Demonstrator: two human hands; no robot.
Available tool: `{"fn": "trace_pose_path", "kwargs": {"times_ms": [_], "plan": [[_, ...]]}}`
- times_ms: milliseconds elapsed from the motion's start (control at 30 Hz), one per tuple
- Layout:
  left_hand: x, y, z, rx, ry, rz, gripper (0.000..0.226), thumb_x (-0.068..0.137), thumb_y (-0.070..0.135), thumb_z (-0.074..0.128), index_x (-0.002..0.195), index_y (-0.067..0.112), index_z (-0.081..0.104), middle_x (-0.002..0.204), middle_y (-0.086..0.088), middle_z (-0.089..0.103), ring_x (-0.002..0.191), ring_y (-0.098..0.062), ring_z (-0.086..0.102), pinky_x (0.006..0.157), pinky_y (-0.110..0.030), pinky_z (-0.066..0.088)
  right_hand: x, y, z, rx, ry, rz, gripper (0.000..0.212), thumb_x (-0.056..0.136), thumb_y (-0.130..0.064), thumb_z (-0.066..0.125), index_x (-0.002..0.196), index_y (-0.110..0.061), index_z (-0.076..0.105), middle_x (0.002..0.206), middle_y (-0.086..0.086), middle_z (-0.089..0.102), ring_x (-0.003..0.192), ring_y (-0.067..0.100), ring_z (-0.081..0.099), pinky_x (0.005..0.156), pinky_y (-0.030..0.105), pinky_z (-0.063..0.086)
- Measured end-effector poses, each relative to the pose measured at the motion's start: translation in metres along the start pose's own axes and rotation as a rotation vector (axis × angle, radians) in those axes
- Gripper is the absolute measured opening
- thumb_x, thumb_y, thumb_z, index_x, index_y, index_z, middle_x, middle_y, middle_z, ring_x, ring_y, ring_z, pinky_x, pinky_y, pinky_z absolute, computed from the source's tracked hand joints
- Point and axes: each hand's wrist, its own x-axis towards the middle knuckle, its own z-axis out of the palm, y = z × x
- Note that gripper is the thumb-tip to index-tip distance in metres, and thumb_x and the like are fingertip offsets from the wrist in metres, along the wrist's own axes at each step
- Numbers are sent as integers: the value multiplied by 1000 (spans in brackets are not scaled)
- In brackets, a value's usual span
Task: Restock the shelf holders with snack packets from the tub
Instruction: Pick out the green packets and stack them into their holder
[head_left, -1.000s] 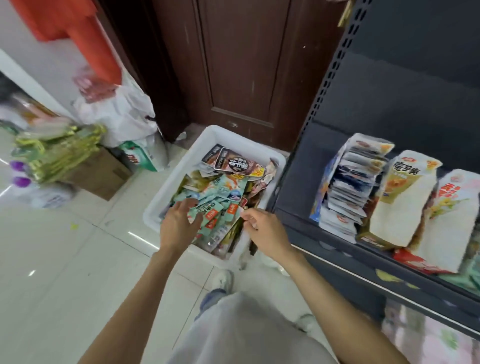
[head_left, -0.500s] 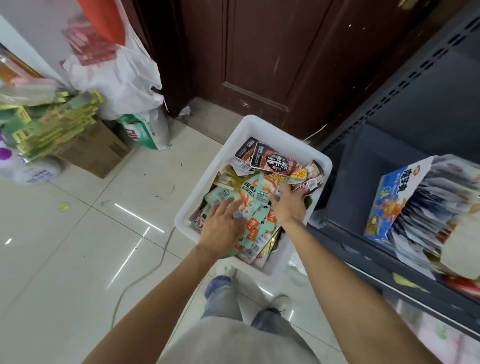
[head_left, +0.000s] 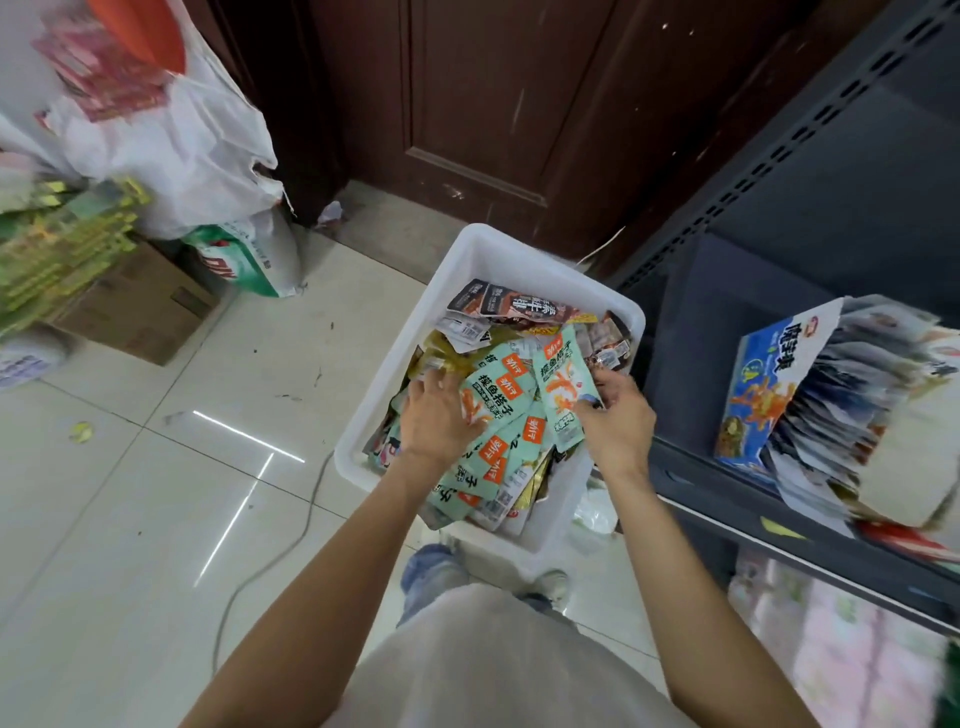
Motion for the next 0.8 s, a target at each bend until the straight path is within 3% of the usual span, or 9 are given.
{"fn": "trace_pose_path", "kwargs": {"times_ms": [33,100,200,300,400,467,533,633,800], "plan": [[1,1,-2,12,-19,-6,83,78,50,70,144,21,29,145,-11,30,130,-33,35,108,-44,34,-3,2,-3,109,61,17,28,83,-5,66,110,-11,64,100,1,68,77,9,60,56,3,42],[3,1,-6,16,-65,-22,90,72,49,76,142,21,27,136,-13,34,123,-33,43,104,-44,40,-9,6,-6,363,133,90,17,83,-5,67,96,-17,68,93,1,69,80,12,63,65,15,51],[2,-4,-11,-97,-131,-26,90,69,40,81,140,19,30,120,-10,48,107,-26,52,91,-36,46,-12,7,-6,628,143,214,16,87,-8,65,76,-20,65,76,-4,67,75,12,61,63,21,49],[-5,-13,-12,-368,-164,2,61,74,28,79,126,19,48,110,0,65,93,-16,59,79,-28,49,-13,13,0,588,124,229,16,95,-17,56,79,-14,60,78,1,61,77,14,54,69,28,43],[-19,-23,-16,-650,-144,-10,29,82,26,72,106,31,57,101,13,67,92,-14,65,70,-24,50,-17,17,2,382,100,95,20,101,-24,43,86,-15,53,74,-7,57,69,9,52,61,24,40],[-29,-26,-23,-912,-137,-5,21,86,25,68,104,30,59,101,10,70,90,-17,69,72,-32,54,-19,17,0,355,86,68,21,102,-25,40,87,-15,51,73,-7,55,66,10,50,59,25,39],[-38,-24,-32,-1191,-104,-54,20,88,20,65,108,22,61,104,-3,72,86,-24,71,71,-41,58,-21,15,-6,446,76,93,22,102,-23,41,84,-14,51,76,-1,56,70,11,50,63,27,40],[-43,-18,-46,-1467,-29,-153,19,89,11,61,107,17,62,100,-7,73,83,-28,72,64,-39,59,-27,7,-24,686,32,140,21,101,-22,44,84,-21,57,80,-7,64,73,3,60,63,16,48],[-40,3,-62,-1528,-8,-234,18,89,9,58,103,19,61,102,-11,72,86,-31,69,68,-40,57,-45,0,-69,1005,-111,250,10,95,-25,57,98,-21,65,93,0,73,83,10,70,65,21,56]]}}
